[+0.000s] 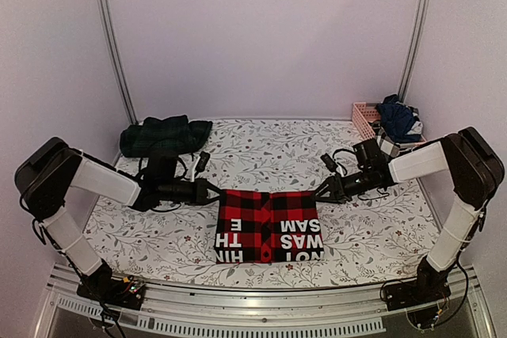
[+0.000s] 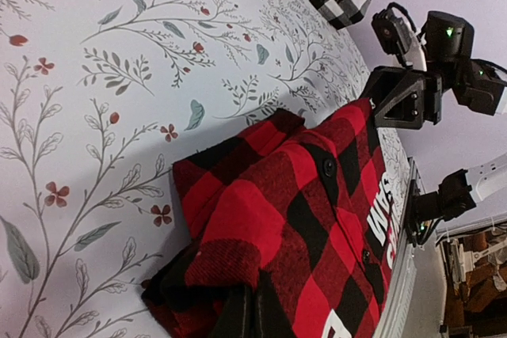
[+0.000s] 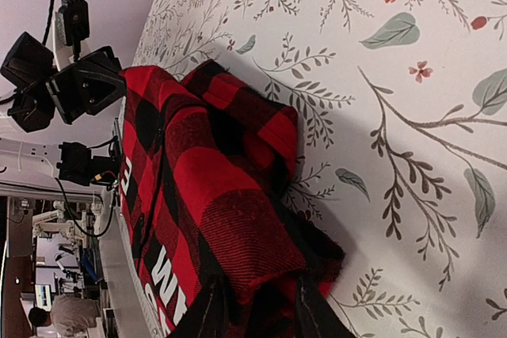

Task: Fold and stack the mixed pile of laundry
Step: Adjust the square-folded T-shirt at the center of the board.

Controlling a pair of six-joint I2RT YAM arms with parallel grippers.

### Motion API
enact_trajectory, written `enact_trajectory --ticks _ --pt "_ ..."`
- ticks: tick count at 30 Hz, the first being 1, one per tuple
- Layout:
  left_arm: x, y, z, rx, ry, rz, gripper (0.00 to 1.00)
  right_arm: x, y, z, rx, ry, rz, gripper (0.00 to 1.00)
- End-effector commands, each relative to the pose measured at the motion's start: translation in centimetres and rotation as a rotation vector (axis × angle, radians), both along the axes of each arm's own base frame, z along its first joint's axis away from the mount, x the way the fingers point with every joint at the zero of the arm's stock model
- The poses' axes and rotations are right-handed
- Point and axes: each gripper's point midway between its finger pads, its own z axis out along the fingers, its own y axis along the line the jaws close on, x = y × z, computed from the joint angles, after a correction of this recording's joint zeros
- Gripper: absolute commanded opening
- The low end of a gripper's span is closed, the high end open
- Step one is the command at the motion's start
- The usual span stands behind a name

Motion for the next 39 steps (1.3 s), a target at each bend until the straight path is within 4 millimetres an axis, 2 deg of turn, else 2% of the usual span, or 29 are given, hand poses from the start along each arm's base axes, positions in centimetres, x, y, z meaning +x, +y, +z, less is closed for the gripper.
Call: enact_trajectory --ticks 1,3,6,9,11,13,14,17,21,26,30,31,32,34,35,37,38,39 --pt "0.8 0.1 0.0 -0.011 -0.017 0.008 0.0 0.6 2.3 2.1 0.084 -0.05 0.059 0.17" --pt "0.8 0.1 0.5 -0.02 -0.019 0.007 0.0 0.6 2.5 2.7 0.09 -0.065 0.066 0.01" --pt "1.2 0.8 1.2 -0.007 -0.038 0.034 0.0 0.8 2.1 3.8 0.078 -0.105 0.033 0.0" --pt "2.0 2.4 0.9 0.006 -0.043 0.076 0.0 1.7 1.9 4.8 0.066 -0.156 0.001 0.0" --pt "2.6 3.4 -0.1 0.012 -0.02 0.098 0.0 2.4 2.3 4.1 0.067 -0.161 0.004 0.0" --pt "3.2 3.9 -1.1 0.01 0.001 0.106 0.0 3.2 2.5 2.2 0.057 -0.141 -0.003 0.0" --pt "3.6 4.0 -1.6 0.013 0.006 0.108 0.0 3.5 2.6 0.4 0.041 -0.111 -0.006 0.0" --pt "4.5 4.1 -4.0 0.047 0.044 0.114 0.0 4.5 2.5 -2.9 0.001 -0.076 -0.041 0.0" --pt "5.7 4.6 -6.6 0.077 0.082 0.154 0.0 6.0 2.2 -5.3 -0.046 -0.068 -0.087 0.0" --pt "6.3 4.7 -8.8 0.107 0.125 0.163 0.0 7.0 2.4 -6.6 -0.058 -0.05 -0.098 0.0" --pt "7.6 5.5 -9.5 0.135 0.135 0.199 0.0 8.1 2.3 -6.2 -0.054 -0.063 -0.116 0.0" --pt "8.0 5.6 -9.4 0.136 0.133 0.204 0.01 8.4 2.3 -5.9 -0.049 -0.064 -0.117 0.04" --pt "8.4 5.7 -9.0 0.134 0.122 0.209 0.07 8.6 2.2 -5.6 -0.049 -0.064 -0.12 0.14" --pt "8.9 6.1 -7.0 0.116 0.068 0.223 0.26 8.9 1.7 -4.4 -0.047 -0.078 -0.133 0.35" --pt "9.1 6.3 -5.5 0.107 0.025 0.235 0.38 9.2 1.5 -2.8 -0.042 -0.104 -0.144 0.45" --pt "9.2 6.6 -2.1 0.093 -0.064 0.249 0.58 9.3 0.5 -0.5 -0.06 -0.137 -0.165 0.57" --pt "9.0 6.6 -0.2 0.079 -0.108 0.245 0.65 9.4 0.1 1.5 -0.064 -0.181 -0.173 0.61" --pt "8.5 6.5 1.5 0.071 -0.143 0.24 0.7 9.1 0.0 2.6 -0.066 -0.206 -0.166 0.64"
